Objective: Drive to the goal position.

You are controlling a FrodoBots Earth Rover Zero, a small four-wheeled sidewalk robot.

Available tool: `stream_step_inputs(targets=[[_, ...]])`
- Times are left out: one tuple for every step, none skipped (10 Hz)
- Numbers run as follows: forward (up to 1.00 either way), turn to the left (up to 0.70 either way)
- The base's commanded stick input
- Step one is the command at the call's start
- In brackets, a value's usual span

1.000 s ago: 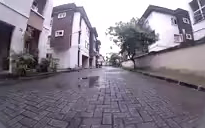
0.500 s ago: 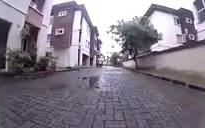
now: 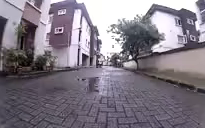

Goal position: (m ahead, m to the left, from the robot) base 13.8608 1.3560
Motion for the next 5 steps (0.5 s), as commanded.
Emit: stream_step_inputs(targets=[[0.70, 0.00], [0.70, 0.00], [0.70, 0.00], [0.70, 0.00], [0.70, 0.00]])
